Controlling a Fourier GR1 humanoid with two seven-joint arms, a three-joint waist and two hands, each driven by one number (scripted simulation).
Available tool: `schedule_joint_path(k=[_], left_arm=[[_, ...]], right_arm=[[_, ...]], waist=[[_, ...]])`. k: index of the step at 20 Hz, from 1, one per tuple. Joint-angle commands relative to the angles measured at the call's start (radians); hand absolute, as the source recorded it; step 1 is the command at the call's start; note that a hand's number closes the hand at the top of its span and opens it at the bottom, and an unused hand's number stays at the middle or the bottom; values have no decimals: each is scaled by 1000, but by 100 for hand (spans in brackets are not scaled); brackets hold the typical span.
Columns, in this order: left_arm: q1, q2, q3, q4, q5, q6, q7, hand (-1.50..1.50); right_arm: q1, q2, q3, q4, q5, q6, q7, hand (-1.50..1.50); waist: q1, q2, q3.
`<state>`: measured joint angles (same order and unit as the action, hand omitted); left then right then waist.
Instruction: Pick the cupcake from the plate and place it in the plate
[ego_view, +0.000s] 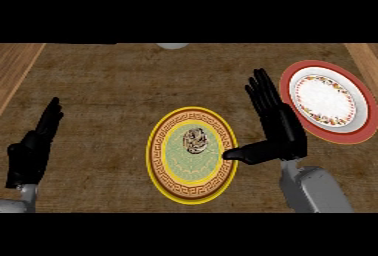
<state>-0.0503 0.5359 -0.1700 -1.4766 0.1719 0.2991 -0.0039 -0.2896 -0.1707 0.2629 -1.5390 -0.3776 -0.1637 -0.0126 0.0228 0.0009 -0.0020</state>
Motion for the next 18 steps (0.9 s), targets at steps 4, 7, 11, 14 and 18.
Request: schedule_joint_path(k=[4,7,11,14,18], left_arm=[[87,13,-39,10,-84,-5,-100,0],[77,-12,3,96,-82,-43,-170,0],[105,-2,35,44,-93,-69,-151,0],[127,1,21,18,-91,-70,-143,0],[148,-23,0,-13,-121,-36,-138,0]], right_arm=[[69,167,116,-94,51,-393,-240,-150],[167,169,170,-51,25,-333,-403,-150],[110,77,208,-130,133,-253,-153,-150],[69,-88,222,-169,181,-202,22,-150],[-11,-199,256,-164,248,-153,225,-150]], waist=[[-16,-5,2],[-22,-1,2],[-21,-2,1],[-18,-4,0],[-13,-5,0]])
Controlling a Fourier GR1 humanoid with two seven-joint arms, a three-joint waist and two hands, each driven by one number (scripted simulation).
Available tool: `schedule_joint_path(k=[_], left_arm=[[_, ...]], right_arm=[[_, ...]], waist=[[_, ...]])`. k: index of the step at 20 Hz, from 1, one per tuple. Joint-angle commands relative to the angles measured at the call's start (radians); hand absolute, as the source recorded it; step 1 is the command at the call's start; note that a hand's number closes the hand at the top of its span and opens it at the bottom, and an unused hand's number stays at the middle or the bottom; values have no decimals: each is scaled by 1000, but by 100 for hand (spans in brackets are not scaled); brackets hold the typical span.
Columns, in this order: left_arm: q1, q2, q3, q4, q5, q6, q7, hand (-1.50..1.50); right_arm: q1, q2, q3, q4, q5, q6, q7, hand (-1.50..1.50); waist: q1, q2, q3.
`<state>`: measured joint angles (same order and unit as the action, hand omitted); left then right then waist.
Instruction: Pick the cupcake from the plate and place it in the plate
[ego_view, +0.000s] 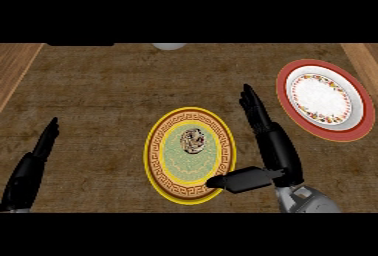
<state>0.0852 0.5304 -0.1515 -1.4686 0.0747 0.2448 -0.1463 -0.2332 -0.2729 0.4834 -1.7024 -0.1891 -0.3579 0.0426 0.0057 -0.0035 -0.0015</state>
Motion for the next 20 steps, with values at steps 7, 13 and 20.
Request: schedule_joint_path(k=[7,13,20], left_arm=[[-39,-27,9,37,-38,-4,-14,0],[14,-11,45,-34,-26,-39,13,0],[23,-31,69,17,-35,-62,-47,0]], right_arm=[[-281,-75,38,179,85,165,387,-150],[-338,-68,51,186,81,312,530,-150],[-451,-22,77,452,135,494,461,-150]], waist=[[13,7,1],[6,3,1],[13,6,1]])
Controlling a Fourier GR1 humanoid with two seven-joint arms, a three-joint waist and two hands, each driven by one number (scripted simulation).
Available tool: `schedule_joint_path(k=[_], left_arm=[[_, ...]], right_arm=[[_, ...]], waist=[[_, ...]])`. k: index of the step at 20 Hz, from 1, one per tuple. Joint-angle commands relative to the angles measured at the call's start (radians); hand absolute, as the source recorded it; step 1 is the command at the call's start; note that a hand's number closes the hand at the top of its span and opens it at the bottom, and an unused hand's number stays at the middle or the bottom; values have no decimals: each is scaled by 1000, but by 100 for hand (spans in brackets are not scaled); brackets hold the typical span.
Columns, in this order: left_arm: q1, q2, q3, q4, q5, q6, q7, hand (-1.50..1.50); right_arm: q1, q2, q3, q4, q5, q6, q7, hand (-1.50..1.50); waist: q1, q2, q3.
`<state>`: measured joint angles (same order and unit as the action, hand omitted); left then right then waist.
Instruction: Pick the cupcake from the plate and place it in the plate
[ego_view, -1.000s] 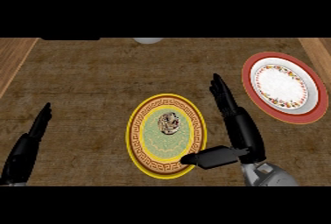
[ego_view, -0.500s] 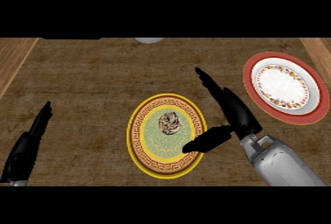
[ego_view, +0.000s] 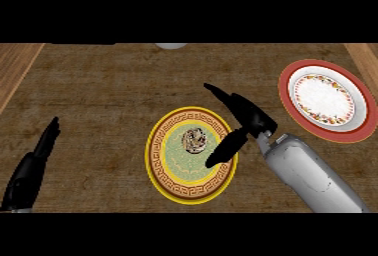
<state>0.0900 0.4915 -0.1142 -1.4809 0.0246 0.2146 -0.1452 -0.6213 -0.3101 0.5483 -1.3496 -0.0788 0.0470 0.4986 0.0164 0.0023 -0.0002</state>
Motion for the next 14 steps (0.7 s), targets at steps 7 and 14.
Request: schedule_joint_path(k=[7,14], left_arm=[[-30,-32,51,5,-29,-44,45,0],[11,-66,86,34,-70,-72,-31,0]], right_arm=[[-40,140,-3,222,154,135,-77,-150],[-54,204,-60,338,223,236,-153,-150]], waist=[[-7,-2,0],[-9,-1,0]])
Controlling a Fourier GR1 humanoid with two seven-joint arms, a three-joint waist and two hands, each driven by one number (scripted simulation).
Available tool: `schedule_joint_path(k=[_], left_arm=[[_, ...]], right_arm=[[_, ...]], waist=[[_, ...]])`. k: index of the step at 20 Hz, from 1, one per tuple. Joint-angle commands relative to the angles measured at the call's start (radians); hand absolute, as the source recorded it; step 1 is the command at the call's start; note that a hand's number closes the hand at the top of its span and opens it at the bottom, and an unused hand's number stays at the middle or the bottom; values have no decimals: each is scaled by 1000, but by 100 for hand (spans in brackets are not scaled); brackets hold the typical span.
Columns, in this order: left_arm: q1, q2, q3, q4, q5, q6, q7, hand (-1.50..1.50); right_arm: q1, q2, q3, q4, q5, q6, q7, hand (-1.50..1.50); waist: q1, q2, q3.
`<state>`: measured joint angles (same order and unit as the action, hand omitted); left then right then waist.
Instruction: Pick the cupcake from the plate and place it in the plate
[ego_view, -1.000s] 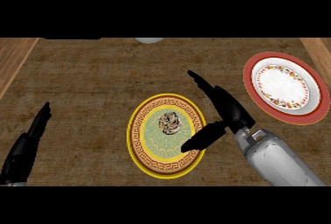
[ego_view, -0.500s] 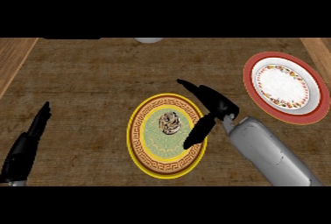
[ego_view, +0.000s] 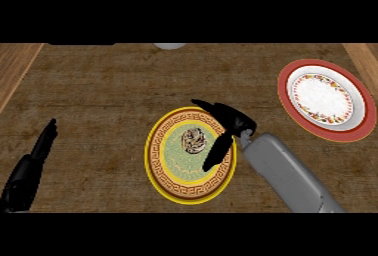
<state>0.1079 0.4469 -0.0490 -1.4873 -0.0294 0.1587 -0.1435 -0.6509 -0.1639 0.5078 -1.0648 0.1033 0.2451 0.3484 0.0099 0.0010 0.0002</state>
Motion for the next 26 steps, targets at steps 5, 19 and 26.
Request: schedule_joint_path(k=[5,19,26], left_arm=[[-21,-63,7,2,-56,-9,13,0],[-43,-102,78,63,-93,-77,-39,0],[-57,-110,105,-31,-113,-116,87,0]], right_arm=[[-87,94,-78,150,73,103,5,-150],[-51,163,-5,383,135,-66,-248,150],[-26,163,-112,304,225,9,-267,150]], waist=[[-2,0,0],[12,4,0],[-4,-1,0]])
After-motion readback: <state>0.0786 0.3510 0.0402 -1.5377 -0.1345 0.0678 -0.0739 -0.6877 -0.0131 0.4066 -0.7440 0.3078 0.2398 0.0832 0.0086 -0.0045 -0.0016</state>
